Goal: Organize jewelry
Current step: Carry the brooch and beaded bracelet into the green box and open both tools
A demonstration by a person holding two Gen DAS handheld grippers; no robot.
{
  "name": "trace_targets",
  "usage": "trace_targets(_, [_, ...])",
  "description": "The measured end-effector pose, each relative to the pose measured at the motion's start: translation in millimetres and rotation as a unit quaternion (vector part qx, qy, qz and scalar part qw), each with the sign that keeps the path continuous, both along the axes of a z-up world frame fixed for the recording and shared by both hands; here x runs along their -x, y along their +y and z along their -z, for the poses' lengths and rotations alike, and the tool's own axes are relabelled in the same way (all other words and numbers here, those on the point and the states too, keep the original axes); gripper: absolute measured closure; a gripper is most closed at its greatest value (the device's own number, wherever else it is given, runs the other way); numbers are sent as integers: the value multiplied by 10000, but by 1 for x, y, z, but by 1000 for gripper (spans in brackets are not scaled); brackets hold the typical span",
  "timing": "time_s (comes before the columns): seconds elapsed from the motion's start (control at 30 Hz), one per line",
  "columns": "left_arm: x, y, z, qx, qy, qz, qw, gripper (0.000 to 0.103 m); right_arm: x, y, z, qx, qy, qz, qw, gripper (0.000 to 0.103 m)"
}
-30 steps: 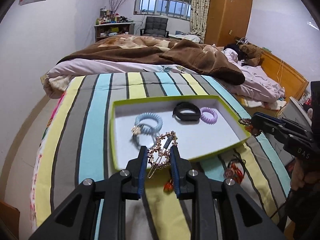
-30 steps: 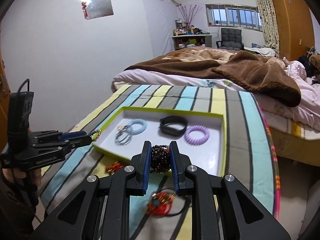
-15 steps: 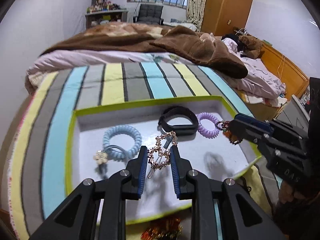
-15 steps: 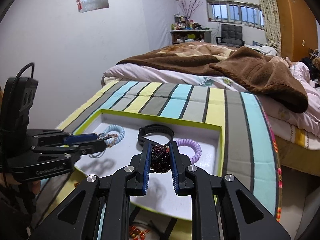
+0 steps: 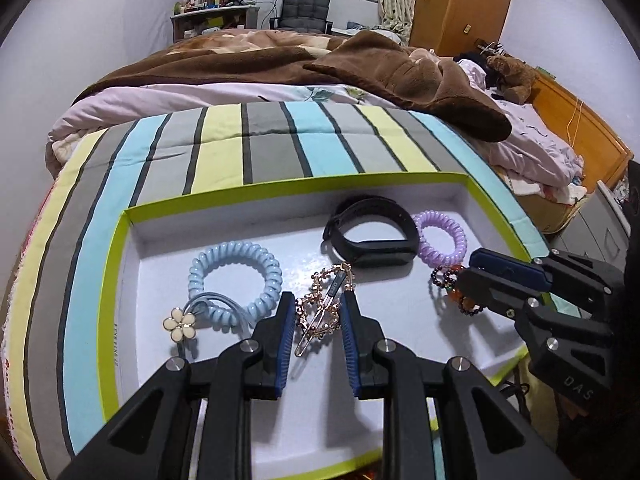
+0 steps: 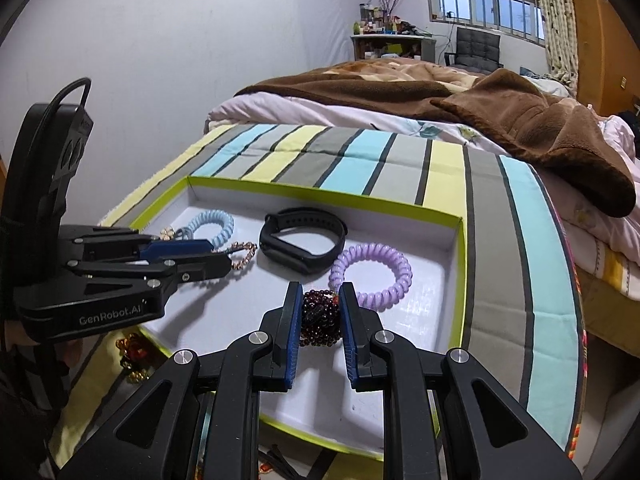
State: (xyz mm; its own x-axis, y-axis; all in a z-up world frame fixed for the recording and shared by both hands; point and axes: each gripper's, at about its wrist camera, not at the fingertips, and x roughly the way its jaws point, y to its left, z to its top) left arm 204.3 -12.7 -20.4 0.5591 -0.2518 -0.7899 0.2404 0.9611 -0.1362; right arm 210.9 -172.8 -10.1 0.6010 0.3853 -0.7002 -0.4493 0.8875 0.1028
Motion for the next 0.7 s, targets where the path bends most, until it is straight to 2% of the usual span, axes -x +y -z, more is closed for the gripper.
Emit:
trace_targets(0.27, [-6, 2, 1, -115, -43, -109, 9999, 79, -4, 1, 5, 279, 52, 58, 9996, 84])
trace_targets(0.5, [-11, 8, 2, -145, -66, -300, 9994, 79, -7, 1, 6, 611, -133, 220, 9978, 84])
trace_targets(0.7, [-13, 12, 2, -87, -56, -370, 9993, 79, -8, 0, 6, 631, -144, 272, 9975, 84])
